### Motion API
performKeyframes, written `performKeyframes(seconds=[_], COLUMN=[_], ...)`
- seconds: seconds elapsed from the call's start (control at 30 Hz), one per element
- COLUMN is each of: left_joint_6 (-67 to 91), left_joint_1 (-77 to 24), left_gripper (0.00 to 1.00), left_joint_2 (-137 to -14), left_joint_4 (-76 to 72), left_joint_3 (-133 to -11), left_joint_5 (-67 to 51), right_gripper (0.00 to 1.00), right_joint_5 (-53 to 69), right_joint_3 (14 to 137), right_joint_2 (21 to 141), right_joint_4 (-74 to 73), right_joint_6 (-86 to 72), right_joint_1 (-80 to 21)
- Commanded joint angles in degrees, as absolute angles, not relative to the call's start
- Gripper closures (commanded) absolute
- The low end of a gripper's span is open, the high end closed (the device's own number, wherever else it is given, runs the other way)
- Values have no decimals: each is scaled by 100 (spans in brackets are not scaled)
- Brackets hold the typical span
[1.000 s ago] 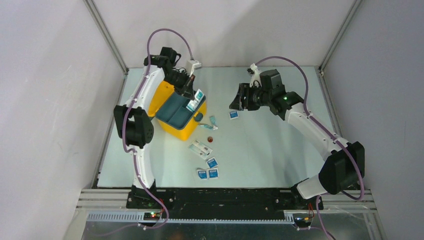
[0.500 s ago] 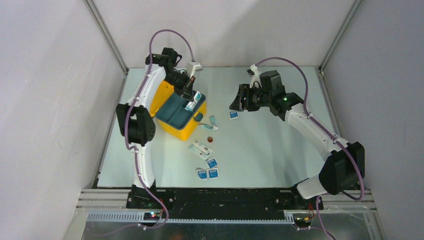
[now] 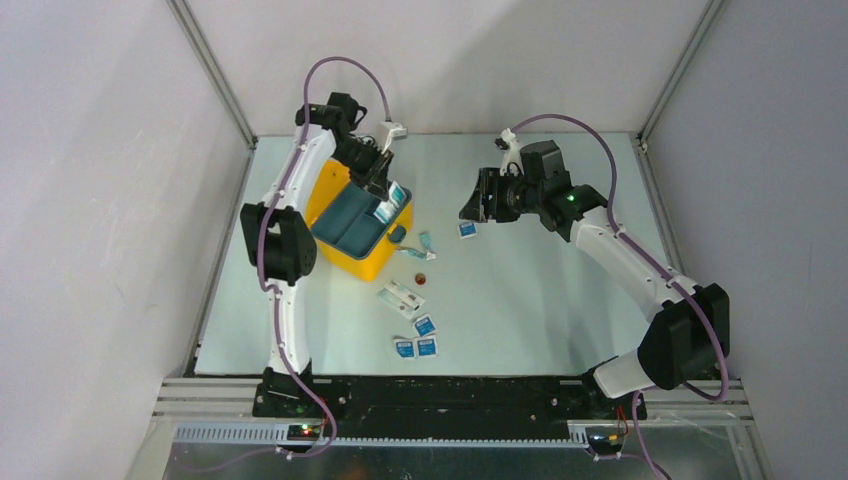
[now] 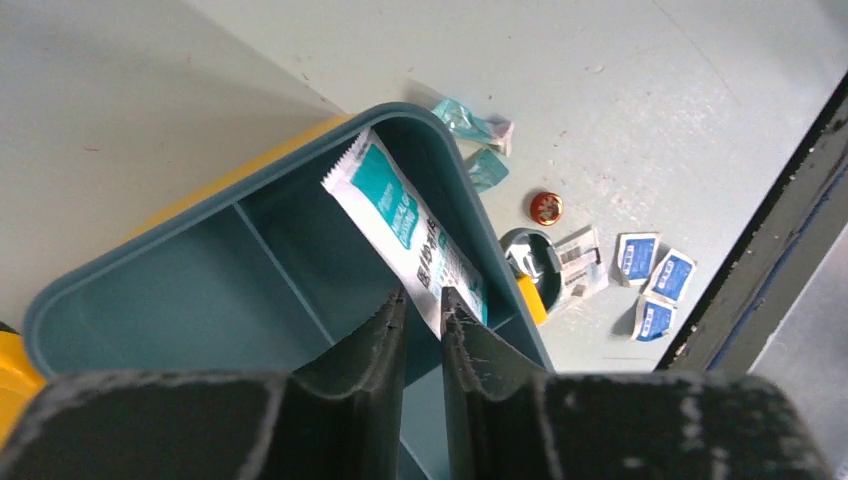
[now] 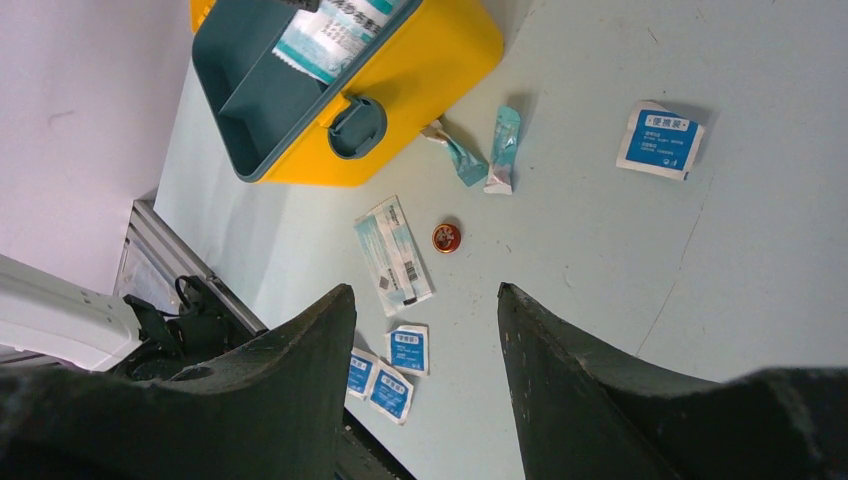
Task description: Organize the medicine kit
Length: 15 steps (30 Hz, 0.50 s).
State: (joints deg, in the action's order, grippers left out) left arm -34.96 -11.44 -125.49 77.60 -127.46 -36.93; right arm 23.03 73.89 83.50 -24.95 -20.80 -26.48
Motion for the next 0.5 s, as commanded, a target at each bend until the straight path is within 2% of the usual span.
performKeyframes(seconds=[0.0, 0.1, 0.47], left_joint_6=[-3443, -3373, -3019], left_joint_1=[-1127, -1139, -1187], left_gripper=[72, 68, 64], left_joint_2=[-12682, -12701, -12473], left_joint_4=[7824, 7784, 7384], left_joint_3=[-13213, -13278, -13231], left_joint_5=[-3377, -3132, -2197], right_gripper=[42, 41, 41], right_joint_5=[2330, 2334, 2350], right_joint_3=[7375, 7368, 7341], right_joint_2=[8163, 8152, 8168], right_joint_4=[-2326, -2320, -2284], right_joint_6=[-1978, -1975, -1976], right_joint_1=[-2617, -2606, -2602])
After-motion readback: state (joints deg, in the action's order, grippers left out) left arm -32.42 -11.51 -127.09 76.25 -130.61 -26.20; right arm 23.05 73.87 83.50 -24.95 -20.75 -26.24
